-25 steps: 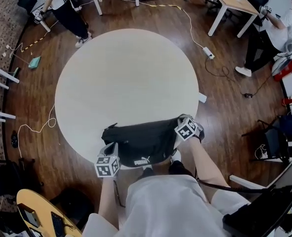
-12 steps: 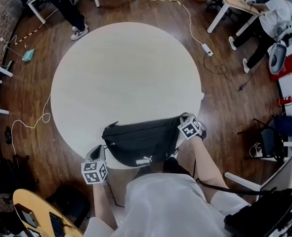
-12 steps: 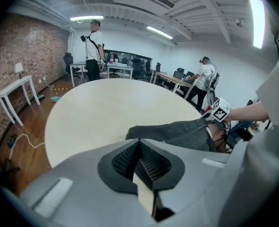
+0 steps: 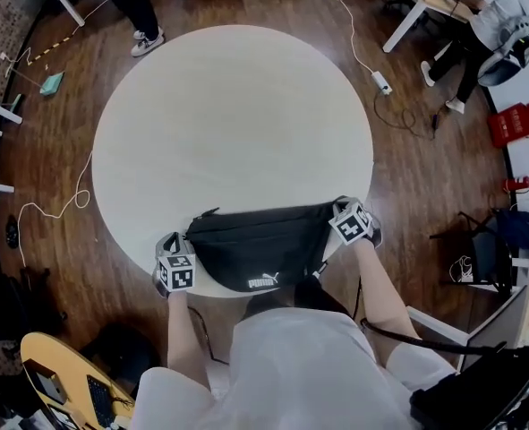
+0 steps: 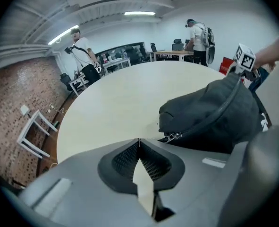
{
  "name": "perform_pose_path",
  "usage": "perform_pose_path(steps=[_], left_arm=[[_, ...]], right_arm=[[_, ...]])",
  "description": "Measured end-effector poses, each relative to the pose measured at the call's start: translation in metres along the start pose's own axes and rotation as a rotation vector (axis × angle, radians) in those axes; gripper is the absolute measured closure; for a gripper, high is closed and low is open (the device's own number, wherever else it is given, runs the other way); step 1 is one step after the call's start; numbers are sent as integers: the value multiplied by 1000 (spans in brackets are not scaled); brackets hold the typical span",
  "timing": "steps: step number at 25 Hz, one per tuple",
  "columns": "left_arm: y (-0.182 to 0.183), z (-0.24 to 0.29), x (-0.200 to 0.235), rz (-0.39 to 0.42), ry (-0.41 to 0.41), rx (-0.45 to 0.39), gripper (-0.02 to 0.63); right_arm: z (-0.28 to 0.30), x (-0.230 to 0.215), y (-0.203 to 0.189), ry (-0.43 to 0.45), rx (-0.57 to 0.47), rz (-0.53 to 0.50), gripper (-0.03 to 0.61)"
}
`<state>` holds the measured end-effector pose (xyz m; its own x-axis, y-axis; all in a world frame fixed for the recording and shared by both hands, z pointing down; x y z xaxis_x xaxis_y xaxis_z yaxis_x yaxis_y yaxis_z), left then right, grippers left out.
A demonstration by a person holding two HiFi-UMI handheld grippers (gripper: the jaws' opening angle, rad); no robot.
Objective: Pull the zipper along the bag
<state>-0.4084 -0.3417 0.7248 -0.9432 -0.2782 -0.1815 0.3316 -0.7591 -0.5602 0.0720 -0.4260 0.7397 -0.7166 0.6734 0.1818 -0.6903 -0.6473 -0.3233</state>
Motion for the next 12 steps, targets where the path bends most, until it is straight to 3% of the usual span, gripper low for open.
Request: perform_pose_path(steps=[2, 4, 9, 12], left_arm=[[0, 10, -2, 60, 38, 16, 594], [-1, 12, -4, 58, 56, 25, 594], [-3, -3, -9, -122, 0, -18, 588], [3, -18, -10, -160, -6, -74, 576]], right_arm=[[3, 2, 0, -9, -4, 7, 591], [4, 3, 0, -21, -4, 8, 591], [9, 2, 4, -31, 5, -17, 592], [-1, -3, 16, -34, -68, 52, 565]])
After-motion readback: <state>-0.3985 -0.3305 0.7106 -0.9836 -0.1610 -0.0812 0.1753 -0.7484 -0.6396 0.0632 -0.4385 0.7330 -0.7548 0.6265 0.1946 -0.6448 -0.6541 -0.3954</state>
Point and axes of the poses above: the fingertips, and each gripper's own axes: z forward along the fingers, x to its left, y out of its top, the point moved 5 cm from there along -z, backward along the fingers, and after that the axes turned 2 degrees about -y, right-handed, at the moved point
